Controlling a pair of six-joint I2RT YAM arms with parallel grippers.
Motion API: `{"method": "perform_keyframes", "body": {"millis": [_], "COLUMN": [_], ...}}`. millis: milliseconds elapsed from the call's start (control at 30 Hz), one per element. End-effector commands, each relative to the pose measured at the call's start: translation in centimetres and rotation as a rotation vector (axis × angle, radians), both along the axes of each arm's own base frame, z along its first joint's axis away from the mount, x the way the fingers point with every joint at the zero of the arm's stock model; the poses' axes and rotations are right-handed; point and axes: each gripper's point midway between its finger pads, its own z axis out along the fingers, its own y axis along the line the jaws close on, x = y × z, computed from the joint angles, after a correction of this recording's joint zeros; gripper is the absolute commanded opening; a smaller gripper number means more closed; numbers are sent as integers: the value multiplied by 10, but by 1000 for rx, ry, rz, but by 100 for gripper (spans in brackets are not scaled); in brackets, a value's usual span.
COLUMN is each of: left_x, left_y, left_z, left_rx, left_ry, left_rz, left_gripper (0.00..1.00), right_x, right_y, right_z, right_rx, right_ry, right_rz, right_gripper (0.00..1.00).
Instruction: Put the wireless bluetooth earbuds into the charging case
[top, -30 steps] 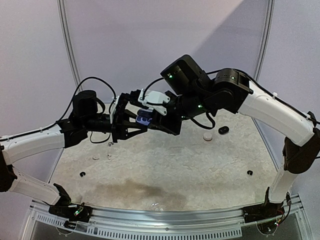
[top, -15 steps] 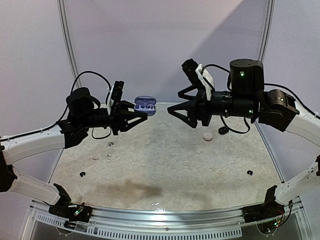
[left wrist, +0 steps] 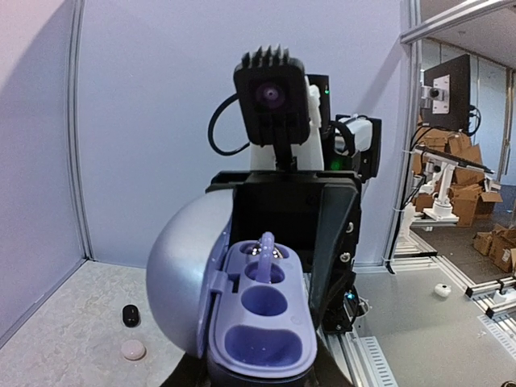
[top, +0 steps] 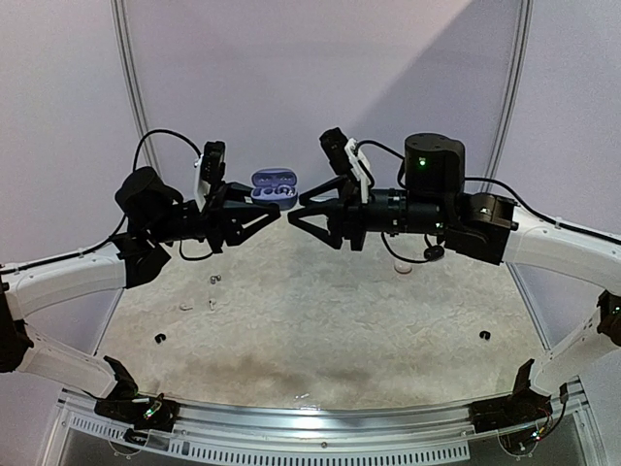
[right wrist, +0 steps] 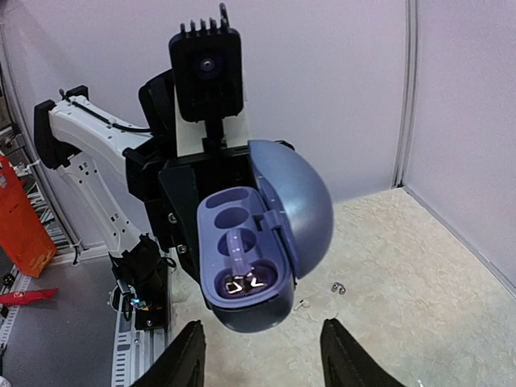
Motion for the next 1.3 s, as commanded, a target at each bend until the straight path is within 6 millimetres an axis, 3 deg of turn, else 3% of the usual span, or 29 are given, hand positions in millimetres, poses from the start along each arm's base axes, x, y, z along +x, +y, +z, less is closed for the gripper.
{"method": "perform_keyframes", "body": {"millis": [0, 333, 1000, 1033, 1133, 1200, 1267], "left_x": [-6, -8, -3, 0, 8, 9, 10], "left_y": [-4, -3, -4, -3, -2, -2, -1], "left_z": [9, 8, 5, 4, -1, -6, -11], "left_rx": [-23, -20, -11, -8, 13, 32, 57], "left_ry": [-17, -18, -2, 6, 21, 15, 7], "left_rz": [-33, -39, -10, 8, 60, 72, 82], "left_gripper": [0, 0, 0, 8, 55, 74, 84], "right_x": [-8, -5, -6, -5, -1, 3, 8], "right_y": [10, 15, 17, 17, 14, 11, 6], "right_z": [19, 25, 23, 23, 23, 23, 22], "right_rx": [74, 94, 81, 83, 92, 101, 103], "right_ry": [-27, -40, -34, -30, -18, -19, -19], "right_rz": [80, 83, 109, 106, 89, 69, 45], "right_gripper": [43, 41, 0, 0, 0, 0, 0]}}
